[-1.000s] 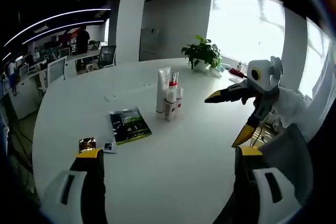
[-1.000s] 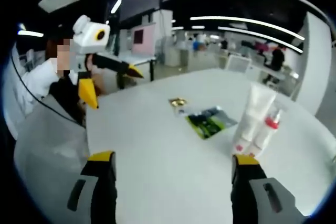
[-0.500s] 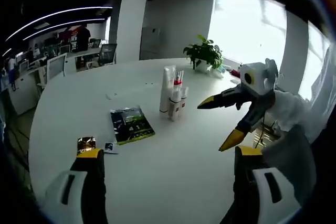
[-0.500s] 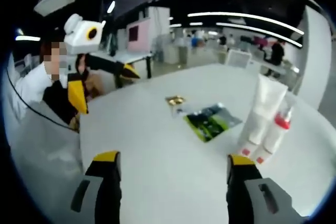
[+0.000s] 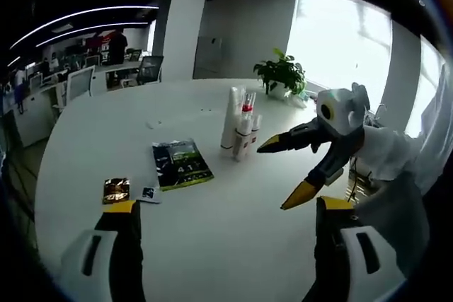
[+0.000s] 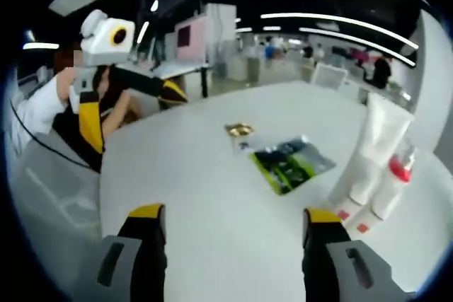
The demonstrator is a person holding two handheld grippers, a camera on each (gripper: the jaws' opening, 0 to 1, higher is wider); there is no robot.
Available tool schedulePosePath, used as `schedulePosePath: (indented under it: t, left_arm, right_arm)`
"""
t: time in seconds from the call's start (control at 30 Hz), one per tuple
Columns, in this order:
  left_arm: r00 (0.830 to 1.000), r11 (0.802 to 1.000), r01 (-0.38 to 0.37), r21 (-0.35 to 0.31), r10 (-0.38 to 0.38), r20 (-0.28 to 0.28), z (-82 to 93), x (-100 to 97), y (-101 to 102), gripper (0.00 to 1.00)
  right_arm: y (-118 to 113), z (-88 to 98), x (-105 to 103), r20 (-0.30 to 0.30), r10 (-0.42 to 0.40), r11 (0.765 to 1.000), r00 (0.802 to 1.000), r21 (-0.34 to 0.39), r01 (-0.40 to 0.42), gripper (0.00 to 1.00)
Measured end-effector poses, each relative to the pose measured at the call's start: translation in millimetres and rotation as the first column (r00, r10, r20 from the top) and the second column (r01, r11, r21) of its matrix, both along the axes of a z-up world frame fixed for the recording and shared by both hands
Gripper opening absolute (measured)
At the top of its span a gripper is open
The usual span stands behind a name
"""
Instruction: Arrange the skincare products in the storage area until every visible bottle or jar stands upright without overlapping.
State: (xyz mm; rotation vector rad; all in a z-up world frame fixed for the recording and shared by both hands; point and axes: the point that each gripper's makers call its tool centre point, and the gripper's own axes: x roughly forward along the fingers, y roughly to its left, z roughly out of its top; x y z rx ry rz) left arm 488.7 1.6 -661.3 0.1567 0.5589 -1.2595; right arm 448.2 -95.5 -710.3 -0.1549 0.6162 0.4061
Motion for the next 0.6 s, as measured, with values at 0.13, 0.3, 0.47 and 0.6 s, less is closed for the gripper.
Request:
schedulePosePath:
  t: [0.13, 0.3, 0.47, 0.6]
  left_arm:
    - [1.000, 1.000, -0.011, -0.001, 0.011, -0.018, -6.7, -1.1, 1, 0.98]
    - [1.000, 0.999, -0.004, 0.050, 0.004, -0.005, -18.8, -2.4, 7, 0.98]
    - [0.999, 0.999, -0.025, 0.031, 0.026, -0.020, -18.3, 3.6, 10, 0.98]
    - [0.998, 0.999, -0.030, 0.033, 0.032, -0.058, -24.5, 1.1, 10, 0.97]
  right_arm:
    - [-2, -4.7, 7, -0.009, 0.002, 1.000, 1.000, -0.003, -0.002, 0.73]
    - [-5, -15.2, 20, -0.016, -0.007, 1.000, 1.000, -0.015, 0.007, 0.71]
    - [-9, -27.4, 33, -0.006, -0.035, 0.999, 0.999, -0.021, 0.035, 0.64]
    - [-9, -35.9, 40, -0.007, -0.044, 0.999, 0.999, -0.016, 0.044, 0.57]
